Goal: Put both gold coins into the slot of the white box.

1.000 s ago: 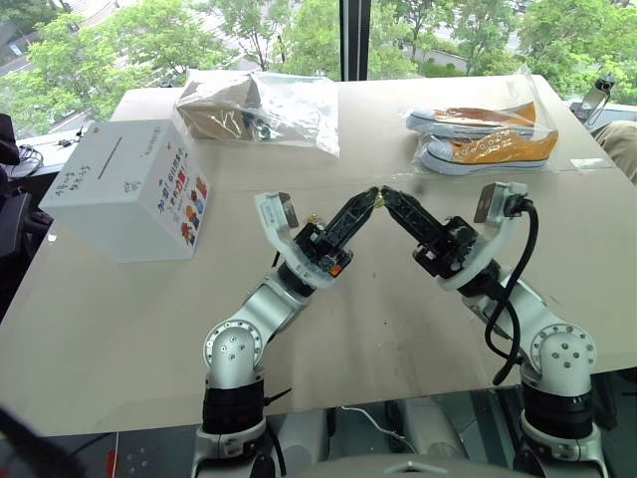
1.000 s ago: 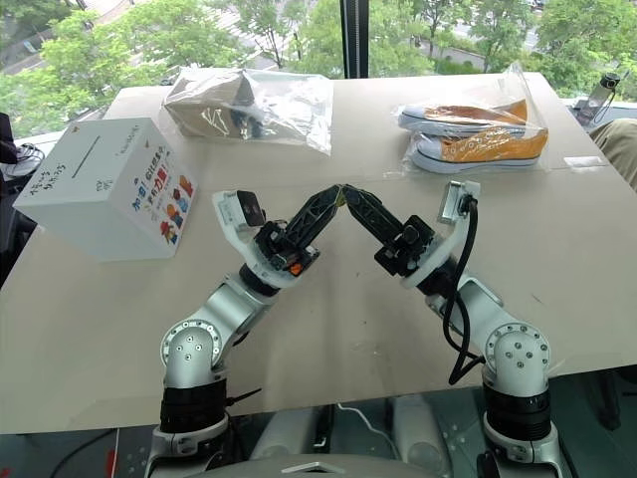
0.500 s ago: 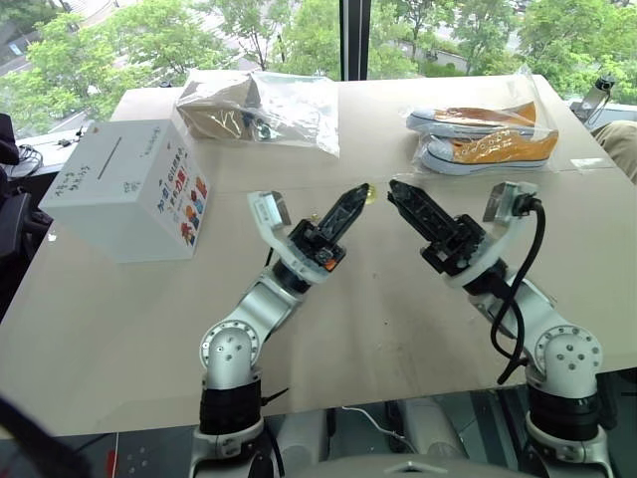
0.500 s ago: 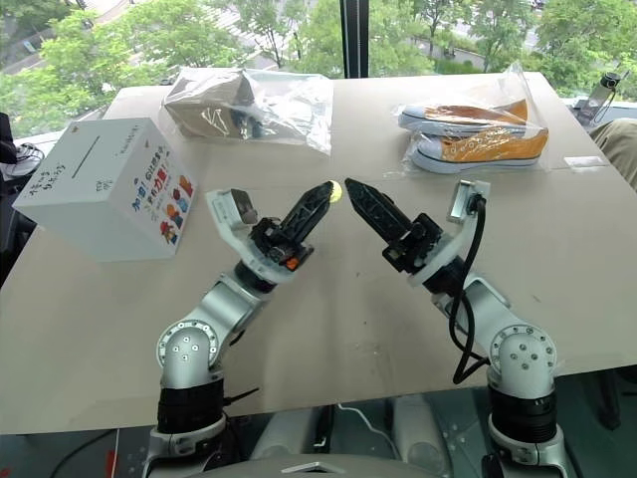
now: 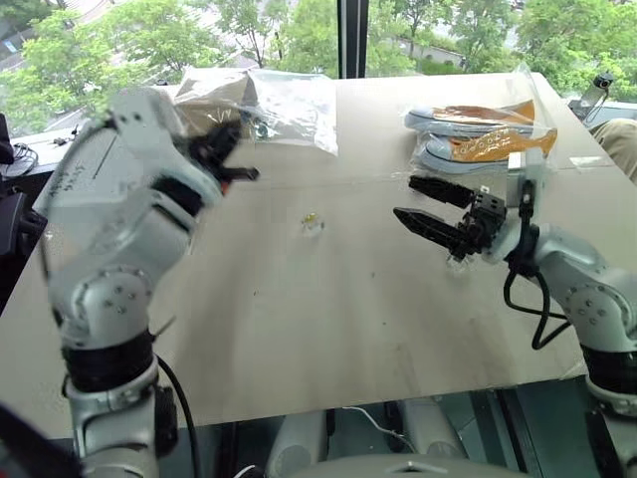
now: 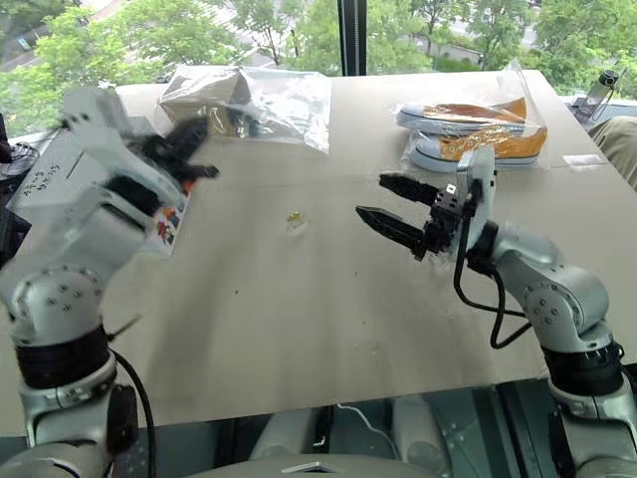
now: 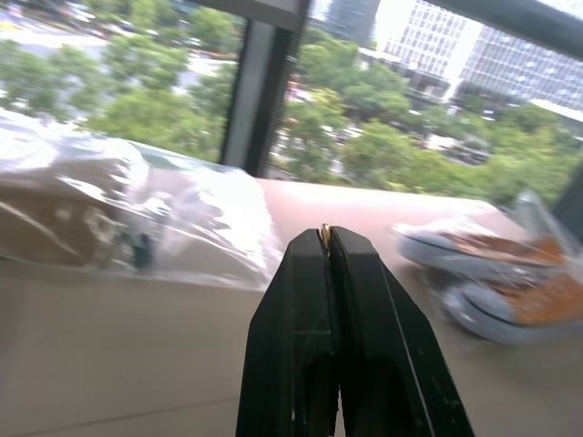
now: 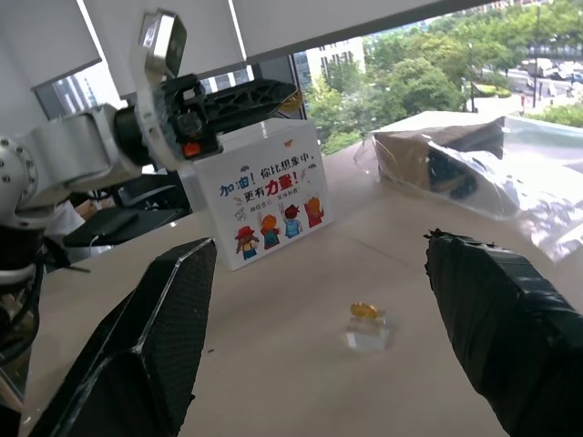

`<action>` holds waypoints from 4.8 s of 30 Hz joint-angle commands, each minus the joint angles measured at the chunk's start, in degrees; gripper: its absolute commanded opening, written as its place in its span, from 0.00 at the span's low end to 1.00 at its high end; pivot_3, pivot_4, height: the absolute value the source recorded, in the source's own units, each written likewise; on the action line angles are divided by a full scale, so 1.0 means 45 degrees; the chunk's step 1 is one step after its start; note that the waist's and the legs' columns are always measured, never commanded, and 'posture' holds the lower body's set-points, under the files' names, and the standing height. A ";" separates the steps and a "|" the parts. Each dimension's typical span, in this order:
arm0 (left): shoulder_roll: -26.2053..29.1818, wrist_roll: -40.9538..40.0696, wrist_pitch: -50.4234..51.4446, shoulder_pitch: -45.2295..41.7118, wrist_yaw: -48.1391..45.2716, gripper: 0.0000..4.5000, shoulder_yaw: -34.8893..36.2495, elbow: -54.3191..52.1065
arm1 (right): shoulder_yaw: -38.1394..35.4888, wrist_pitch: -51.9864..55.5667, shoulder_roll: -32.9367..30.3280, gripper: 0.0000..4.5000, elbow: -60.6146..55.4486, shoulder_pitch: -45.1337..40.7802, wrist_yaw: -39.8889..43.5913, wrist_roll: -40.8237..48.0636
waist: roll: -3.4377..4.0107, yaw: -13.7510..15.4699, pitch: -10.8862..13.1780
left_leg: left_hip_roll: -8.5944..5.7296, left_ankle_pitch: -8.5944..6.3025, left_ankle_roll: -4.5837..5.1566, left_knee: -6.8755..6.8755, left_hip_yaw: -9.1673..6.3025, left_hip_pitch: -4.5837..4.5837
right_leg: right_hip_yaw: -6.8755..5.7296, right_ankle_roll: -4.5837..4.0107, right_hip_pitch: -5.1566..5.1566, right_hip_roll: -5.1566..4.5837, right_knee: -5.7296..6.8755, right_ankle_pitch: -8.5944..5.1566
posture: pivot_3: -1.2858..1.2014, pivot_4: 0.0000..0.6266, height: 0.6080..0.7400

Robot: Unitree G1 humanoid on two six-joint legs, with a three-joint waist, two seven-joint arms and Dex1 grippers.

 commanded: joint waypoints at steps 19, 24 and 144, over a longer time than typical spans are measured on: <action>0.1984 0.2399 0.7753 -0.2516 0.2051 0.00 0.2514 0.0875 | -0.0174 -0.1867 0.1535 0.87 0.2585 -0.2579 0.3426 -0.1913 | -0.0012 0.0033 0.0006 | -0.0050 0.0034 -0.0099 -0.0035 -0.0031 -0.0143 | -0.0026 0.0021 -0.0156 -0.0078 0.0027 -0.0002 | 0.52 0.24 1.00; 0.2554 0.3350 0.7910 -0.2115 0.1062 0.00 0.2208 0.0784 | -0.0294 -0.1861 0.1655 0.87 0.2537 -0.2548 0.3420 -0.1997 | -0.0012 0.0002 0.0006 | -0.0058 0.0033 -0.0101 -0.0036 -0.0028 -0.0144 | -0.0021 0.0021 -0.0160 -0.0110 0.0029 -0.0002 | 0.52 0.24 1.00; -0.0101 0.4318 -0.3697 1.1124 -1.0999 0.69 0.1857 -0.2577 | 0.2393 -0.8811 0.9135 0.88 1.7182 -0.6267 -0.2087 -1.1563 | -0.0001 -0.0394 -0.0020 | 0.0011 0.0021 -0.0086 0.0043 0.0027 -0.0111 | 0.0046 -0.0048 -0.0237 -0.0046 0.0243 0.0036 | 0.52 0.24 1.00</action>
